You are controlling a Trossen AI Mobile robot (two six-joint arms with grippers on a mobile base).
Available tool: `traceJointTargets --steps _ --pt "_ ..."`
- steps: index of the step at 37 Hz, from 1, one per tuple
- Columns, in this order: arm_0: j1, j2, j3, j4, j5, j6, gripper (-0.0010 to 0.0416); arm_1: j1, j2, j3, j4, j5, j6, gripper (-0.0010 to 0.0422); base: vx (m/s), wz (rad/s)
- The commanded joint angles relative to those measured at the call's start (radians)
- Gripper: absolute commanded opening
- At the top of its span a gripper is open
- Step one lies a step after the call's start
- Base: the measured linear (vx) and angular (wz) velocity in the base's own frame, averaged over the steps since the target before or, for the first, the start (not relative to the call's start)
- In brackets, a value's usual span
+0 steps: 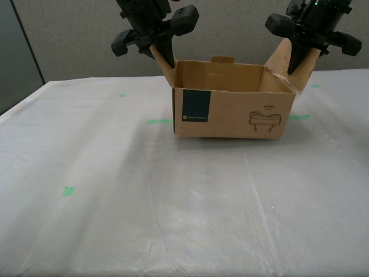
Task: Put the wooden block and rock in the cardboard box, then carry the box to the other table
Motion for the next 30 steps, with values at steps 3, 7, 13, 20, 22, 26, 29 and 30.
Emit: traceJointTargets --steps 3,7,13,20,22,26,29,30 --pt "-0.003 -0.002 0.001 -0.014 0.045 -0.01 -0.0001 -0.008 0.005 -0.019 0.012 0.009 -0.002 -0.0001 0.0 0.0" --pt "-0.003 -0.002 0.001 -0.014 0.045 -0.013 -0.0001 -0.008 0.004 -0.03 0.01 0.008 -0.002 0.0 0.0 0.0" --pt "-0.003 -0.002 -0.001 -0.014 0.046 -0.013 0.0 -0.008 0.004 -0.049 0.004 0.006 -0.001 0.0 0.0 0.0" --pt "-0.003 -0.002 -0.001 -0.005 0.046 -0.013 0.0 -0.008 0.004 -0.053 0.004 -0.008 -0.002 0.0 0.0 0.0" --pt "-0.003 -0.002 -0.001 0.006 0.045 -0.013 0.0 -0.008 0.004 -0.053 0.004 -0.015 -0.002 0.0 0.0 0.0" --pt "-0.003 -0.002 -0.001 0.032 0.046 -0.013 0.0 -0.008 0.004 -0.053 0.006 -0.023 -0.002 0.0 0.0 0.0" --pt "-0.003 -0.002 -0.001 0.029 0.045 -0.003 0.0 -0.009 0.004 -0.053 0.007 -0.037 -0.002 0.0 0.0 0.0" --pt "-0.003 -0.002 -0.001 0.029 0.045 0.007 0.0 -0.008 0.004 -0.053 0.008 -0.037 -0.002 0.0 0.0 0.0"
